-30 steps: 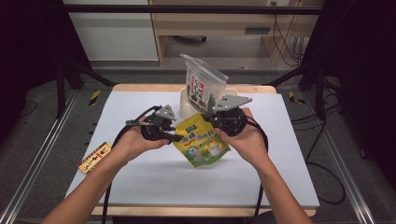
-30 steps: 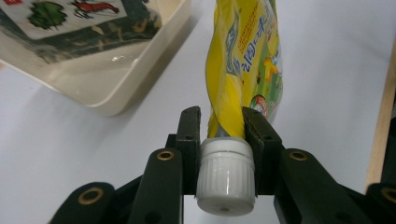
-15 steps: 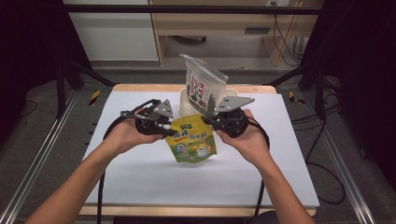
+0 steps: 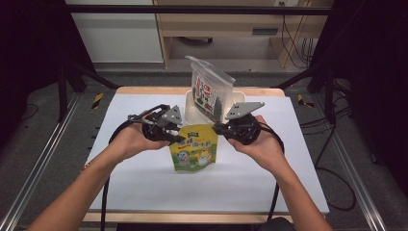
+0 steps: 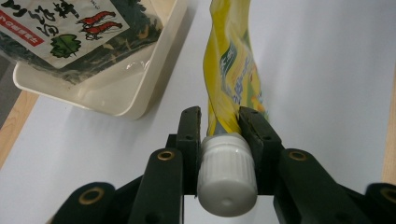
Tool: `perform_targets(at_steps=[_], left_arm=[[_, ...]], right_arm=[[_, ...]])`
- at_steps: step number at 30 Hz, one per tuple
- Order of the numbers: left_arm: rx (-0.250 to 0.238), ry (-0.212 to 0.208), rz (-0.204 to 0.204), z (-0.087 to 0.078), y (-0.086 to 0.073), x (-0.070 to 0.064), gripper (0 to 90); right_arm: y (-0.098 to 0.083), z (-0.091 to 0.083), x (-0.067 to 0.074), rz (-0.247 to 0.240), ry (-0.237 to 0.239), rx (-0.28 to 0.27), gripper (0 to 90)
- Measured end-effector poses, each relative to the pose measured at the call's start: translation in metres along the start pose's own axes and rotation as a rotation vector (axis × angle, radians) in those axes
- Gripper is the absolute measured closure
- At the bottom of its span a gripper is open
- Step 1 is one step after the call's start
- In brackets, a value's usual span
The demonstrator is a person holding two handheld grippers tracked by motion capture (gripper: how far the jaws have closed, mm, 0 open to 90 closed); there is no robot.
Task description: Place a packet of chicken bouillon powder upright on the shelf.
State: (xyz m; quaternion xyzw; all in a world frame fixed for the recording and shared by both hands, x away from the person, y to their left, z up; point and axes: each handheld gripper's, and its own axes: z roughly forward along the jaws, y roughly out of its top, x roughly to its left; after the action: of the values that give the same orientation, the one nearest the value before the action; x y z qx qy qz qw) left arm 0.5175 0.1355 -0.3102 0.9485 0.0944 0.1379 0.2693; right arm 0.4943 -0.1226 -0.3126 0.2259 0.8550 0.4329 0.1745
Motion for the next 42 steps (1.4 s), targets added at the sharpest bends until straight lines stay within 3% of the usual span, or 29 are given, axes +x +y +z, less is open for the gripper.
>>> perform_targets(at_steps=[5,10,13,23,26,32,42], left_arm=[[0.004,-0.002,0.002,-0.001,-0.001,0.001,70.2],[-0.005,0.002,0.007,-0.001,0.000,0.000,70.1],[-0.010,0.003,0.012,-0.002,0.000,-0.001,70.2],[-0.015,0.002,0.022,-0.002,0.001,-0.003,70.1],[-0.019,0.002,0.021,-0.002,0.001,-0.004,70.1],[-0.022,0.003,0.027,-0.002,0.002,-0.005,70.1],[-0.026,0.002,0.033,-0.002,0.002,-0.006,70.1]], right_arm=[[-0.004,0.000,-0.002,-0.018,0.005,0.029,76.1],[0.001,0.000,-0.002,-0.057,-0.011,0.061,47.9],[0.006,0.001,-0.002,-0.084,-0.028,0.089,37.7],[0.022,0.013,0.003,-0.185,0.000,0.169,23.5],[0.026,0.018,0.003,-0.215,0.024,0.191,23.8],[0.033,0.028,0.001,-0.250,0.041,0.235,34.7],[0.033,0.049,0.000,-0.242,0.080,0.320,50.1]])
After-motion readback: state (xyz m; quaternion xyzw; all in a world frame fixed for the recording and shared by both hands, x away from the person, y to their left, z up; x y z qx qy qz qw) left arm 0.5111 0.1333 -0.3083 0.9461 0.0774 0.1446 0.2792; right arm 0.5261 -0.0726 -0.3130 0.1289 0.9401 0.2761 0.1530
